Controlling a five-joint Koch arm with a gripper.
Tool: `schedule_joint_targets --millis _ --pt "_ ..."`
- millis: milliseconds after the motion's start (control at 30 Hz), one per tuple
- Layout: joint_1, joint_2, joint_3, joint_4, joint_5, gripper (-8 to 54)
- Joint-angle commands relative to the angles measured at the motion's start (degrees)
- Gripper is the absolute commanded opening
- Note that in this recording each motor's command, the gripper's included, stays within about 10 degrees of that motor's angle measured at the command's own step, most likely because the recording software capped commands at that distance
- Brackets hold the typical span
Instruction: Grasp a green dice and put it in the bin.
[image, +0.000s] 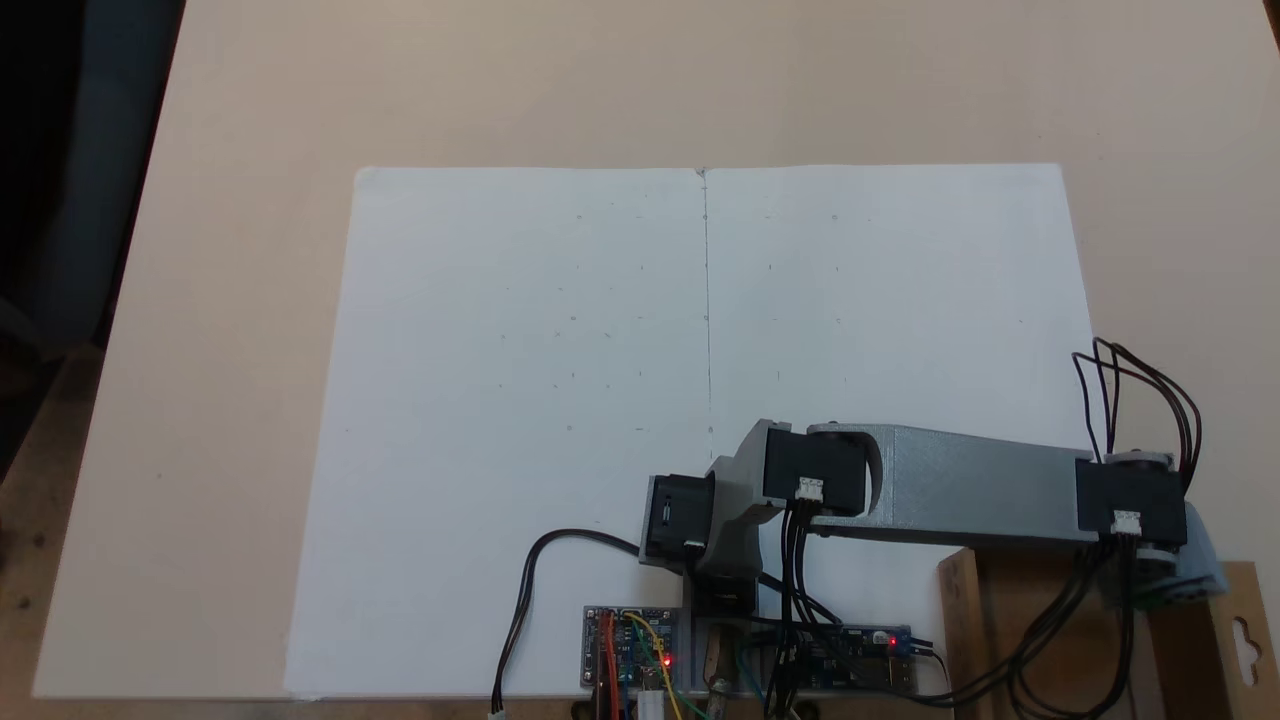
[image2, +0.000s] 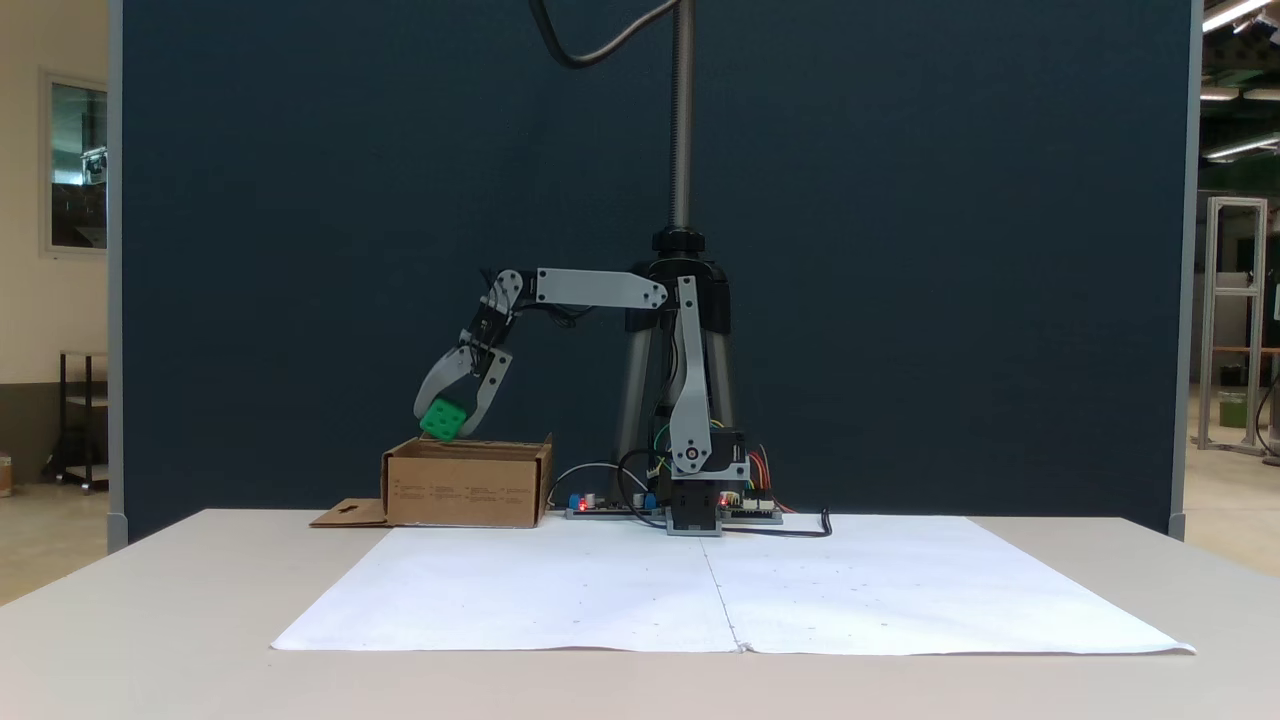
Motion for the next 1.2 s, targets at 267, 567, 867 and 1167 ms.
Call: schedule_joint_targets --millis 267,567,867,1167 --pt "3.25 -0.53 3.16 0.62 -10.46 12.1" --pt "3.25 -0.62 3.25 0.53 -10.55 12.1" --pt "3.6 -0.62 3.34 1.41 -10.37 34.7" --pt "3.69 -0.53 3.25 1.05 -10.37 34.7"
